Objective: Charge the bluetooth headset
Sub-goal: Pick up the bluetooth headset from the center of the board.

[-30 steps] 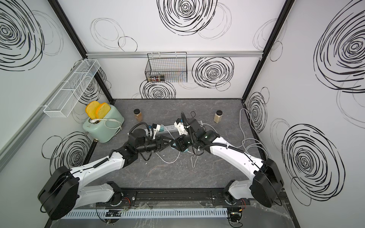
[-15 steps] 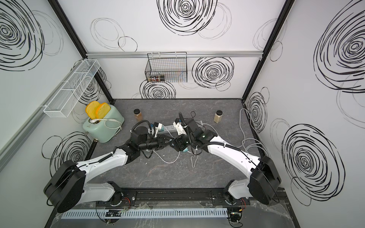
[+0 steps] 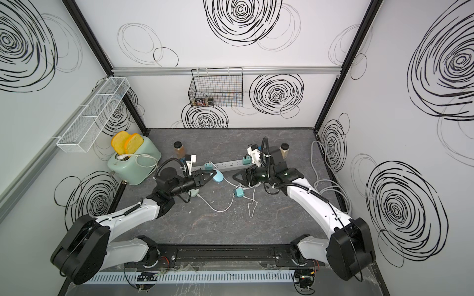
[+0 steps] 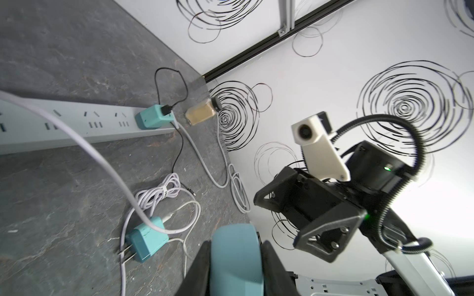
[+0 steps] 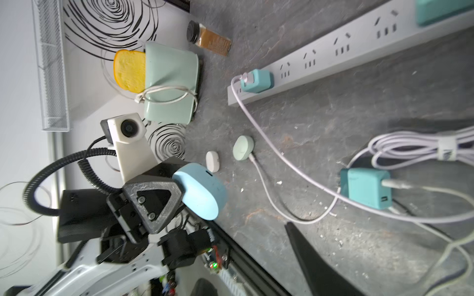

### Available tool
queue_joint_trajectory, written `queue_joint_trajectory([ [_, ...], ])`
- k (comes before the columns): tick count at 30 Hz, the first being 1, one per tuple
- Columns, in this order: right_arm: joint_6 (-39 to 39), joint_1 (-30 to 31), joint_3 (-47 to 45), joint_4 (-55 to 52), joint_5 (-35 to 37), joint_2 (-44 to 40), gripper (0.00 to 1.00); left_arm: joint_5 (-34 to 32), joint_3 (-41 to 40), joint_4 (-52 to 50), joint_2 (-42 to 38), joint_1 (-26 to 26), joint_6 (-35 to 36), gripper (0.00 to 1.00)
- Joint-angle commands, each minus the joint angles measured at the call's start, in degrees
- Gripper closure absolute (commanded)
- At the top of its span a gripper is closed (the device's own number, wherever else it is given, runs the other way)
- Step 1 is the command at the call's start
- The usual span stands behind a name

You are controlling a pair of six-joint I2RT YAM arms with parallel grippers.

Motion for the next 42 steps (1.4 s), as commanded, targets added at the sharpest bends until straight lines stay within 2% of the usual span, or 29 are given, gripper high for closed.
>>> queue_joint_trajectory([
  [1, 2.2, -1.7, -1.5, 7.0, -13.6, -0.5, 0.40, 0.3, -1.0, 12.9, -1.5, 0.2, 1.8, 0.87],
  [5, 1.8, -1.6, -1.0, 8.4, -17.6, 0.3, 0.40, 1.0, -1.8, 17.3, -0.8, 0.2, 1.4, 0.88],
  [9, 2.9, -1.5, -1.1, 10.5, -18.2, 0.6, 0.40, 2.1, -1.7, 20.2, 0.5, -0.2, 0.5, 0.89],
  [15, 5.9, 0.4, -1.2, 13.5, -19.2, 1.6, 0.48, 4.5, -0.7, 24.0, 2.6, -1.7, -1.9, 0.88],
  [21, 8.3, 1.5, -1.6, 15.6, -19.4, 1.8, 0.41, 5.9, 0.5, 23.1, 2.4, -3.3, -2.1, 0.86],
  [28, 10.1, 2.4, -2.5, 17.6, -19.4, 1.9, 0.41, 7.4, 1.6, 22.1, 2.2, -4.8, -2.4, 0.86],
  [34, 9.8, 3.8, -2.6, 17.5, -19.2, 2.1, 0.46, 7.9, 2.0, 22.4, 2.4, -5.7, -2.6, 0.86],
  [42, 10.4, 4.0, -3.0, 18.2, -19.3, 2.0, 0.63, 8.2, 2.9, 22.1, 2.9, -6.1, -2.1, 0.85],
])
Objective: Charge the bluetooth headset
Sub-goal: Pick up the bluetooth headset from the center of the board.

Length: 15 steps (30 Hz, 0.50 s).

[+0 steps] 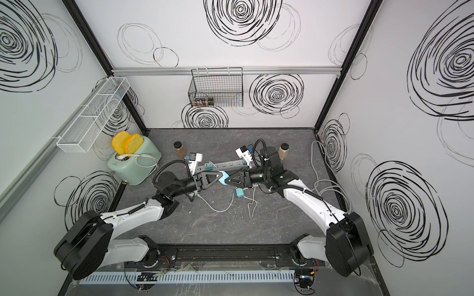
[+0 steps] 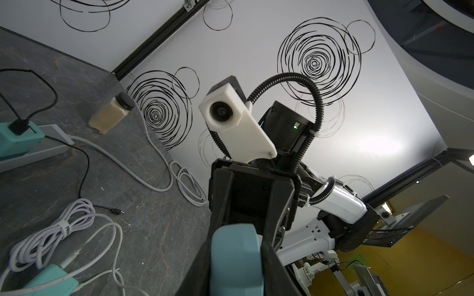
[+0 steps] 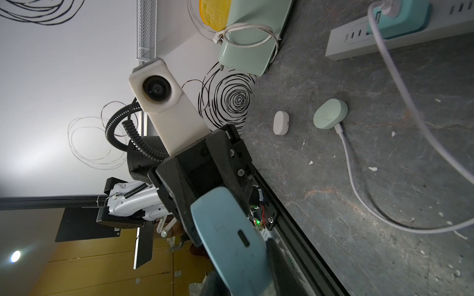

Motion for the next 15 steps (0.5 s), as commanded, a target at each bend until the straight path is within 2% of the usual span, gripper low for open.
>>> queue_joint_trajectory([
  [1, 0.7, 0.5, -0.4, 2.5, -1.1, 0.1, 0.66, 1.3, 2.1, 4.5, 0.6, -0.4, -0.3, 0.85],
  [8, 3.1, 0.3, -0.1, 4.7, -1.5, 0.9, 0.80, 1.3, 3.0, 5.2, 2.2, -0.8, -0.5, 0.80],
  [10, 4.0, 0.2, 0.2, 5.8, -1.6, 0.9, 0.82, 0.9, 3.2, 5.2, 2.6, -0.9, -0.6, 0.74],
  [15, 7.7, -0.2, 0.3, 9.1, -0.7, 1.5, 0.84, 0.8, 4.0, 5.3, 3.5, -1.0, -1.3, 0.71],
])
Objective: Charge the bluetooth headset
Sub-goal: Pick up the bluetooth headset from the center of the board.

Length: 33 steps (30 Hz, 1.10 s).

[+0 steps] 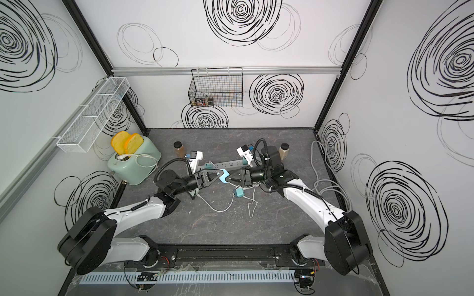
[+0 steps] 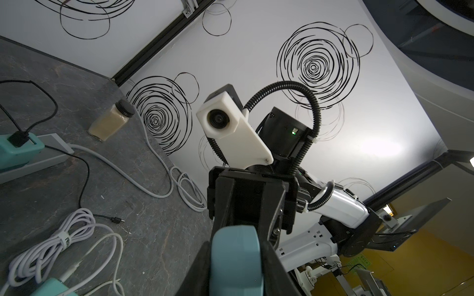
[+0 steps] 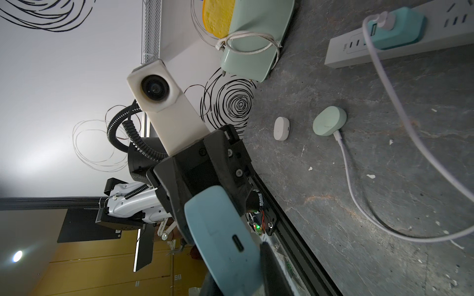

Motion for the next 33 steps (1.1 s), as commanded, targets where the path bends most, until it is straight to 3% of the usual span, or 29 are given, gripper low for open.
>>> queue_joint_trajectory([
  [1, 4.3, 0.6, 0.0, 7.8, 0.2, 0.7, 0.84, 0.9, 2.4, 3.5, 0.9, -1.1, -1.2, 0.71],
  [6, 8.9, 0.2, -2.1, 14.0, 1.4, 0.5, 0.84, 1.2, 3.1, 2.8, 1.5, -1.1, -1.0, 0.67],
  [14, 10.1, -0.6, -2.4, 15.2, 1.9, 0.4, 0.83, 1.4, 3.6, 2.4, 2.3, -1.2, -0.9, 0.59],
  [22, 11.2, -1.4, -3.3, 16.2, 1.7, 0.4, 0.82, 1.2, 3.4, 3.0, 2.3, -0.5, -1.2, 0.72],
  [23, 11.2, -1.5, -3.4, 16.2, 1.6, 0.4, 0.79, 1.1, 3.2, 3.3, 2.1, -0.4, -1.2, 0.74],
  [28, 9.2, -3.7, -3.3, 11.8, 2.5, 0.3, 0.40, 0.8, 1.8, 4.7, 2.3, 1.7, -1.2, 0.80],
  [33, 1.4, -9.3, -2.3, -6.1, 14.6, -1.9, 0.31, 1.6, -0.4, 3.5, 1.3, 4.3, 4.4, 0.80],
])
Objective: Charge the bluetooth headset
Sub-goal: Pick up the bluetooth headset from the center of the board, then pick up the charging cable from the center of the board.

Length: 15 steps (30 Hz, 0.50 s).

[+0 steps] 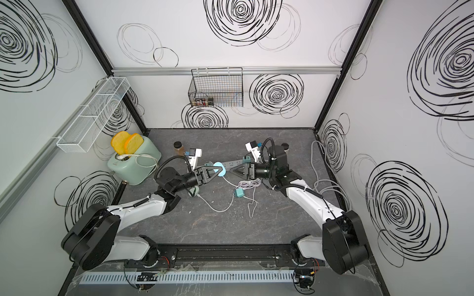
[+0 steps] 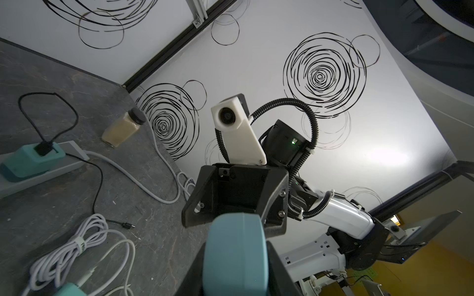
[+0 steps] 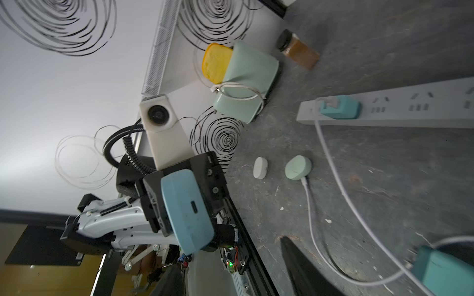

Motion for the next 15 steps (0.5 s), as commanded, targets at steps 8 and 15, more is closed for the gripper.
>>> queue_joint_trajectory([
  [8, -14.7, -6.9, -0.6, -30.5, 40.1, -1.7, 0.51, -3.9, -3.0, -16.3, -8.0, -0.4, 19.3, 0.82],
  [15, -19.2, -7.6, 3.3, -37.6, 49.6, 8.3, 0.65, -8.9, -5.7, -22.4, -11.1, -4.6, 22.1, 0.81],
])
